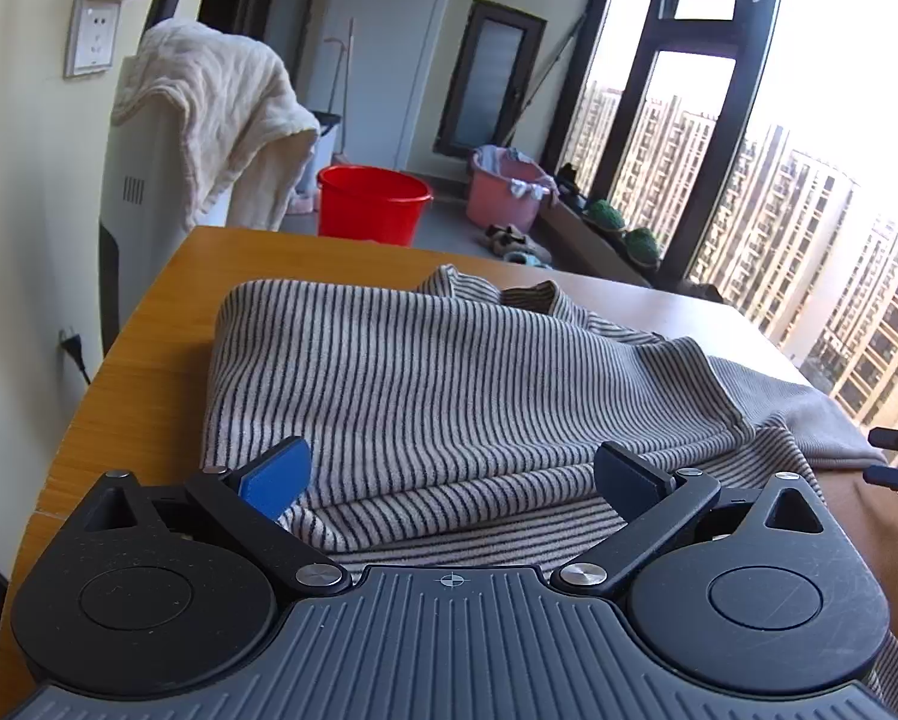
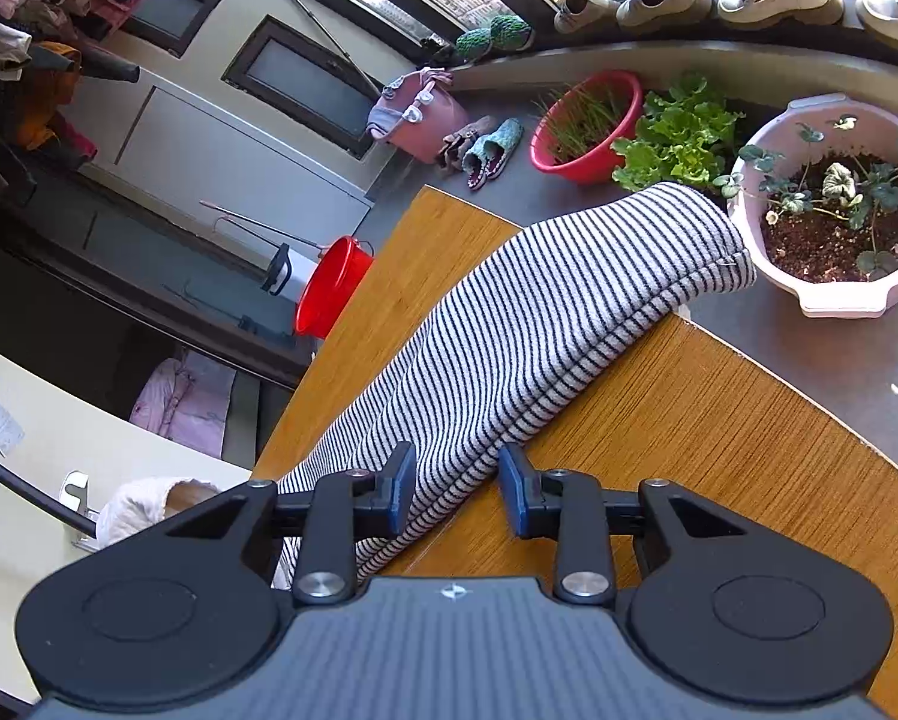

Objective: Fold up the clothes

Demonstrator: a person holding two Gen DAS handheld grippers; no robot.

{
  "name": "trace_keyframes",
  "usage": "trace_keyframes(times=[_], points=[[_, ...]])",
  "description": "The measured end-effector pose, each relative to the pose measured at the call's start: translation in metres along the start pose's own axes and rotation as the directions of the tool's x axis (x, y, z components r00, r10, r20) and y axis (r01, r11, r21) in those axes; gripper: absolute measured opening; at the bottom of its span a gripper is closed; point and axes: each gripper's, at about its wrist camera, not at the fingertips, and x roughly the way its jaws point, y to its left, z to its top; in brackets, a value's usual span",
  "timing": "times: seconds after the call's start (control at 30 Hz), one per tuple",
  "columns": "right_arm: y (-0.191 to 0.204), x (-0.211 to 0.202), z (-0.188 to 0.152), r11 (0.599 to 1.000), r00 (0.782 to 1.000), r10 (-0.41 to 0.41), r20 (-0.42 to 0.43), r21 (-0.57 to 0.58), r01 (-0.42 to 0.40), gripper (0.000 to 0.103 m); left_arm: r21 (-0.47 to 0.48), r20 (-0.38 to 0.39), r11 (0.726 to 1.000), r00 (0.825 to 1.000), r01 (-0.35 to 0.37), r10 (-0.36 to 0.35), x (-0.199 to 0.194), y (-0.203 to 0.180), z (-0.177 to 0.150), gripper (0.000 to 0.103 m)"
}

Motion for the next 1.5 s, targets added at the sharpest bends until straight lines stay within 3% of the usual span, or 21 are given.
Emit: trace_keyframes(times=[0.13,0.23,0.3,0.4,0.5,0.6,0.67,0.8,0.87,0.9,0.97,1.13,1.2,1.27,1.4,1.5], points=[[-0.001,0.015,0.006,1.000,0.999,-0.007,0.036,-0.022,0.008,0.014,-0.003,0.000,1.000,1.000,0.004,-0.004,0.000,0.000,0.000,0.103],[0.014,0.018,0.009,0.989,0.997,-0.018,0.069,-0.144,0.028,0.010,-0.004,0.000,1.000,1.000,0.005,-0.005,0.000,0.000,0.000,0.103],[0.037,0.013,0.006,0.958,0.993,-0.005,0.117,-0.284,0.038,0.008,-0.004,0.000,1.000,1.000,0.006,-0.006,0.000,0.000,0.000,0.103],[0.076,0.000,-0.006,0.881,0.985,0.066,0.159,-0.474,0.018,0.008,-0.005,0.001,1.000,1.000,0.006,-0.006,0.000,0.000,0.000,0.103],[0.096,-0.009,-0.018,0.840,0.984,0.122,0.132,-0.542,-0.031,0.008,-0.008,0.002,1.000,1.000,0.008,-0.008,0.000,0.001,0.000,0.103],[0.093,-0.013,-0.028,0.851,0.989,0.116,0.093,-0.523,-0.051,0.008,-0.012,0.004,1.000,1.000,0.010,-0.010,0.000,0.001,0.000,0.103],[0.078,-0.014,-0.029,0.885,0.993,0.087,0.081,-0.465,-0.039,0.009,-0.014,0.006,1.000,1.000,0.013,-0.013,-0.001,0.002,0.000,0.103],[0.030,-0.012,-0.016,0.970,0.997,0.043,0.062,-0.243,-0.026,0.018,-0.020,0.008,1.000,1.000,0.018,-0.018,-0.001,0.002,-0.001,0.103],[0.008,-0.009,-0.008,0.992,0.998,0.050,0.042,-0.115,-0.045,0.022,-0.019,0.007,1.000,1.000,0.018,-0.018,-0.001,0.002,-0.001,0.103],[-0.004,-0.007,-0.005,0.998,0.998,0.051,0.038,-0.039,-0.050,0.026,-0.019,0.007,1.000,1.000,0.018,-0.018,-0.001,0.002,-0.001,0.103],[-0.017,-0.004,-0.001,0.996,0.996,0.071,0.055,0.043,-0.074,0.025,-0.018,0.006,1.000,1.000,0.017,-0.017,-0.001,0.002,-0.001,0.103],[-0.017,0.010,0.011,0.994,0.991,0.078,0.107,0.074,-0.086,0.031,-0.014,0.001,1.000,1.000,0.015,-0.015,-0.001,0.001,-0.001,0.103],[-0.015,0.018,0.017,0.995,0.990,0.070,0.123,0.064,-0.078,0.027,-0.010,-0.001,1.000,1.000,0.011,-0.011,0.000,0.000,-0.001,0.103],[-0.008,0.023,0.024,0.998,0.988,0.056,0.142,0.015,-0.059,0.010,-0.008,-0.002,1.000,1.000,0.007,-0.007,0.000,-0.001,-0.001,0.103],[0.031,0.013,0.028,0.978,0.978,0.073,0.198,-0.206,-0.031,0.008,-0.008,0.001,1.000,1.000,0.001,-0.001,0.000,-0.004,-0.002,0.103],[0.077,-0.001,0.015,0.914,0.966,0.126,0.227,-0.406,-0.023,0.007,-0.018,0.006,1.000,1.000,0.004,-0.004,0.000,-0.004,-0.002,0.103]])
